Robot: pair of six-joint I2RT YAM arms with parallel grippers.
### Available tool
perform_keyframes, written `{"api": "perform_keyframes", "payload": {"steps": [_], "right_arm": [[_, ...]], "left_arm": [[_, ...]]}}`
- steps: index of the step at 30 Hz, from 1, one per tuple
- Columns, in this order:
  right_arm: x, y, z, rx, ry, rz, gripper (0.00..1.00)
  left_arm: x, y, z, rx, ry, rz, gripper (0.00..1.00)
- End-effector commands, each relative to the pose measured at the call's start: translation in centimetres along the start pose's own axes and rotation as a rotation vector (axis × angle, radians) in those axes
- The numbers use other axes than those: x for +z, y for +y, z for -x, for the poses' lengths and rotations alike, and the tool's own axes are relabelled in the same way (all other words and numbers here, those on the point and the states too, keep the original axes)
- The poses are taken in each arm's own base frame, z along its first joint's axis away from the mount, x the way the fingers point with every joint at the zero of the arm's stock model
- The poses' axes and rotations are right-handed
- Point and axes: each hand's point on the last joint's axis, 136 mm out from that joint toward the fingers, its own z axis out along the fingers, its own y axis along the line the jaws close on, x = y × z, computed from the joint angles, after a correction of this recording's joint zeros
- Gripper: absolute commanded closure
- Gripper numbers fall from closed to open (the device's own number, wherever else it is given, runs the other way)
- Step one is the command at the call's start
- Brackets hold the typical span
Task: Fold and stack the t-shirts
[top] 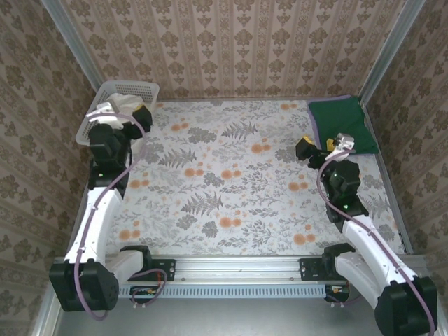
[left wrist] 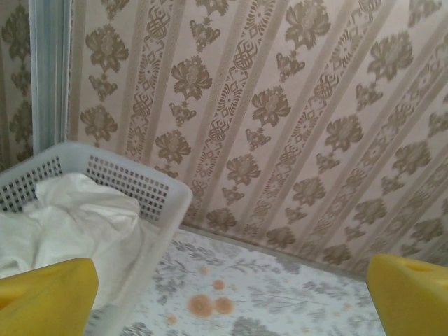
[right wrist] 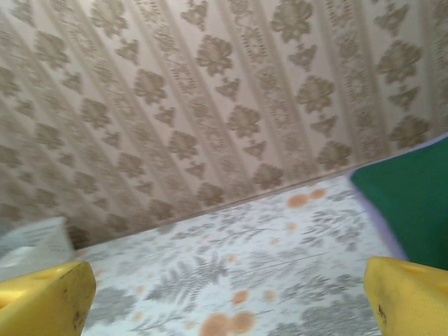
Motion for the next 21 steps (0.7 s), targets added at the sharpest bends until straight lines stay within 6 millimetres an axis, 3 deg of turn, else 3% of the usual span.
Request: {"api": "perform_keyframes", "payload": {"steps": [1,3,5,8,11,15,21], "right_arm": [[-0.1,3.3,-1.0,0.132,0.125,0.161,0.00],[0.8,5.4,-3.5,0.135,0.290,0.214,0.00],[1.3,7.1,-7.4,0.078,0.450,0.213,0.00],[1.8,9.7,-14.6,-0.076,0.737,0.206,0.03],[1.7,12.4,-19.6,-0.150,0.928,0.262,0.05],[1.3,14.4,-21.7,-0.259,0.912,0.326,0.05],[1.0,14.4,-22.8,-0.258,0.854,0.358,0.04]], "left_arm": [[-0.6,0.8,-0.5,-0.197,0.092,0.013,0.00],[-0.6,3.2,0.3,-0.219,0.088,0.145,0.00],[0.1,5.6,0.2,-0.237,0.153,0.264,0.00],[2.1,8.9,-1.2,-0.224,0.319,0.419,0.00],[4.6,11.8,-3.3,-0.214,0.445,0.513,0.00],[8.3,15.3,-6.0,-0.221,0.559,0.586,0.01],[14.8,18.0,-10.0,-0.187,0.691,0.561,0.08]]}}
